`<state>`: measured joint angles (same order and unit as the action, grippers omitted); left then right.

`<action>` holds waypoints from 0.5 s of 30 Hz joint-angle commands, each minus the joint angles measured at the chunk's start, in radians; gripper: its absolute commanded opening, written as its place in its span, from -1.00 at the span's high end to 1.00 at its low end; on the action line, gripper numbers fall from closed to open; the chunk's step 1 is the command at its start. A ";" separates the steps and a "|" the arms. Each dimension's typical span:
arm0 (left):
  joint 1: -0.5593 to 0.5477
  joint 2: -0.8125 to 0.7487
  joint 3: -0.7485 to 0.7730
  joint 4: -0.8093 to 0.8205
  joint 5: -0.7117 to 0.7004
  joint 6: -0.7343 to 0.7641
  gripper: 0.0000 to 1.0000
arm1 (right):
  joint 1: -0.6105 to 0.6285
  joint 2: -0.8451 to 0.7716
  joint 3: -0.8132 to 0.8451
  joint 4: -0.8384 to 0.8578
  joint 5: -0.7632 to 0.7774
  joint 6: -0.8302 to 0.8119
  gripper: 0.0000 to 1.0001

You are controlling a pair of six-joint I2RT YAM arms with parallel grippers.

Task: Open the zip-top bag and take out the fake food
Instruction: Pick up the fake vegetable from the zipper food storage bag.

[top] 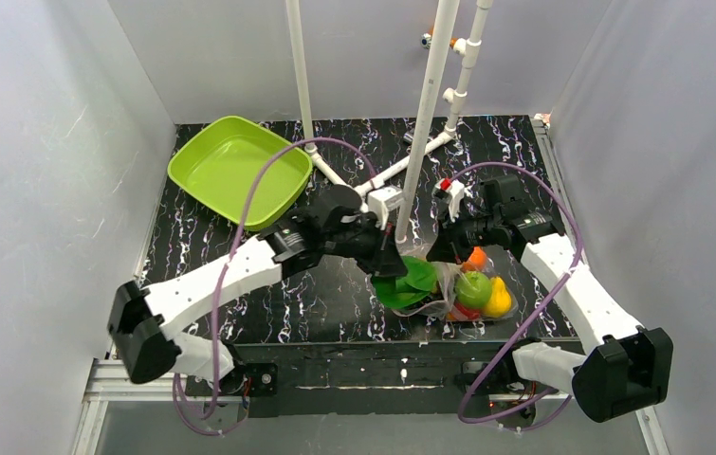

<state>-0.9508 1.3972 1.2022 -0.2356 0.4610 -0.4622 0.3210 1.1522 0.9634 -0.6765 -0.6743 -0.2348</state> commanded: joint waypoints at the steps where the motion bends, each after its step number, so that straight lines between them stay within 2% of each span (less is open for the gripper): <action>1: 0.037 -0.156 -0.053 0.083 -0.026 -0.008 1.00 | -0.008 -0.028 -0.011 0.016 -0.025 -0.017 0.97; 7: 0.070 -0.208 -0.073 0.094 -0.015 -0.025 1.00 | -0.007 -0.044 -0.020 0.004 -0.047 -0.041 0.97; 15: 0.129 -0.311 -0.060 -0.042 -0.023 0.048 1.00 | -0.021 -0.065 -0.026 0.010 -0.044 -0.038 0.97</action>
<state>-0.8509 1.1728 1.1366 -0.2161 0.4427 -0.4671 0.3149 1.1137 0.9413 -0.6781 -0.7025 -0.2646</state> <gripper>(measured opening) 0.013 0.030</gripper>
